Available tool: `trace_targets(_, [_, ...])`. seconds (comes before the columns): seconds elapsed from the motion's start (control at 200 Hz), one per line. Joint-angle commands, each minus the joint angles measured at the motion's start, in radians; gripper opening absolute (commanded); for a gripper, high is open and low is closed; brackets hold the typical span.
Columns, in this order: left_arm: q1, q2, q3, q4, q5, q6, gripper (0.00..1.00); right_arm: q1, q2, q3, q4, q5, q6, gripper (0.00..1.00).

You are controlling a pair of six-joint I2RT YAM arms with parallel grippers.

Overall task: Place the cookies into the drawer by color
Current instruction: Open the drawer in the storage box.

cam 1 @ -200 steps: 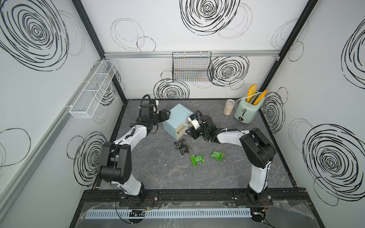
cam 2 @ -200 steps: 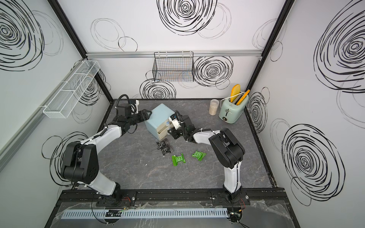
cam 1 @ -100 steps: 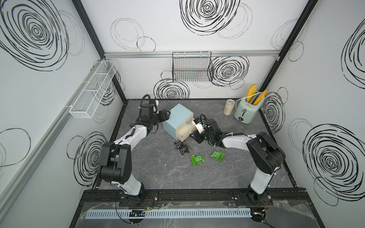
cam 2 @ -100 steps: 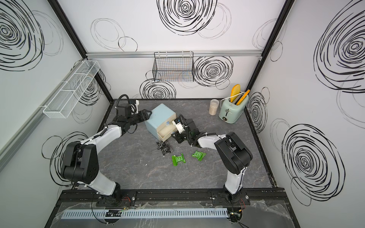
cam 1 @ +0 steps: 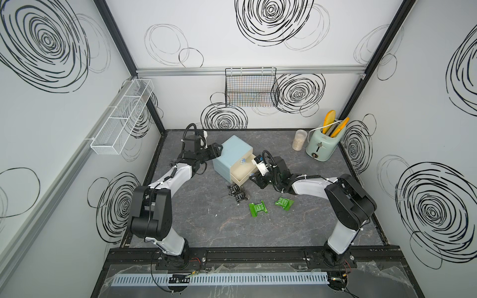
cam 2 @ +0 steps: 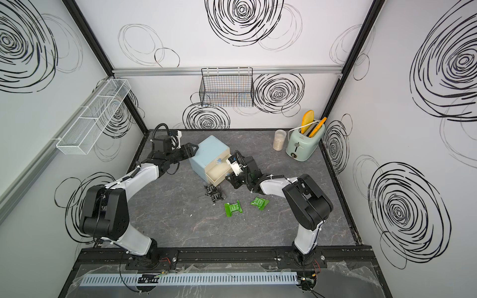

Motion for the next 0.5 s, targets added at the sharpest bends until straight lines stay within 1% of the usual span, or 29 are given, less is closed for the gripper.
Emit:
trace_targets(0.0, [0.004,0.004,0.008,0.008,0.004,0.01,0.67,-0.012,-0.027,-0.026,-0.076,0.025,-0.029,0.16])
trace_targets(0.32, [0.004,0.002,0.007,0.008,0.006,0.011,0.67,-0.011,-0.027,-0.026,-0.104,0.012,-0.049,0.17])
trace_targets(0.435, [0.003,0.001,0.009,0.006,0.008,0.009,0.68,-0.011,-0.026,-0.019,-0.111,0.014,-0.049,0.2])
trace_targets(0.495, [0.003,-0.004,0.01,0.003,0.008,0.011,0.69,-0.01,-0.027,-0.014,-0.113,0.016,-0.047,0.24])
